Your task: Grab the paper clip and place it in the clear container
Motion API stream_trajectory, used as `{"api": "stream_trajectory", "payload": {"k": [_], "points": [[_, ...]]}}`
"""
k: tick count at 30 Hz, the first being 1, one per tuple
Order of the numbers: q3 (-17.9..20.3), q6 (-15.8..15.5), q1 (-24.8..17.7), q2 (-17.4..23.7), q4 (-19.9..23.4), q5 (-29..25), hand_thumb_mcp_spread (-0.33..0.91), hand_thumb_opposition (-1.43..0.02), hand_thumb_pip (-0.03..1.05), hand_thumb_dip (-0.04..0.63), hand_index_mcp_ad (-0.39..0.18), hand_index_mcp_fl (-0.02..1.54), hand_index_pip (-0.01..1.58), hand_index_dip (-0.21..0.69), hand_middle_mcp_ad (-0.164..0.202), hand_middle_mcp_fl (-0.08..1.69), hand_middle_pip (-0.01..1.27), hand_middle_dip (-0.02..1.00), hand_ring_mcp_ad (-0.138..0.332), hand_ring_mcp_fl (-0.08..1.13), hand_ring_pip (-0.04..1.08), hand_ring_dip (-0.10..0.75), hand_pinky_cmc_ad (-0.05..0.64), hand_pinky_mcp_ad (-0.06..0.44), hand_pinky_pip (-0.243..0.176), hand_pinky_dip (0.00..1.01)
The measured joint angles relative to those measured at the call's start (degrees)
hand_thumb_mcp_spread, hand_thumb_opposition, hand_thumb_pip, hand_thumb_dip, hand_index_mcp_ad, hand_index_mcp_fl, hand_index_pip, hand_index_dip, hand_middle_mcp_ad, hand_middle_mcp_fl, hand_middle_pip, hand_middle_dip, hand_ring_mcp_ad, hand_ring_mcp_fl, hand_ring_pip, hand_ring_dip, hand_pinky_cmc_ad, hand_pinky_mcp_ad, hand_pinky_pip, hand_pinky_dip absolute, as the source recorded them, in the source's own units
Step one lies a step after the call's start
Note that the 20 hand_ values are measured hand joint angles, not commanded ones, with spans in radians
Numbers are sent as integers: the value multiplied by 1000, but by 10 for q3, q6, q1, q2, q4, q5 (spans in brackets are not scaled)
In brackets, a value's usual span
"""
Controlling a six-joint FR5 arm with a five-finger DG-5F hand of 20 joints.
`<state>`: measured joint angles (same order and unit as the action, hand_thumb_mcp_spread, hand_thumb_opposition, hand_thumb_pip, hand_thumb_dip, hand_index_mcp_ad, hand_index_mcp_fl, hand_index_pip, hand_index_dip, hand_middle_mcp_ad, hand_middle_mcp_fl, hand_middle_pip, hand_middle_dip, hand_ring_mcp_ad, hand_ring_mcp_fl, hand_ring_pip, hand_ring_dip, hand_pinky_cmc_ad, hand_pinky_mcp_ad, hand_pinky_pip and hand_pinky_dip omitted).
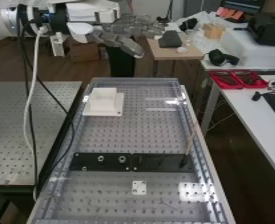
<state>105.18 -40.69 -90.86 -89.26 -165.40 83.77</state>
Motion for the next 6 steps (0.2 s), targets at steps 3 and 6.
{"api": "stream_trajectory", "payload": {"k": [3, 6], "points": [[-1, -1, -1, 0, -2, -1, 257, -730, 695, 251, -129, 24, 450, 51, 58, -5, 119, 182, 105, 0, 79, 96, 365, 279, -79, 499], [-3, -1, -2, 0, -4, -1, 257, -730, 693, 251, -129, 24, 450, 51, 58, -5, 119, 182, 105, 0, 79, 96, 365, 279, -79, 499]]}}
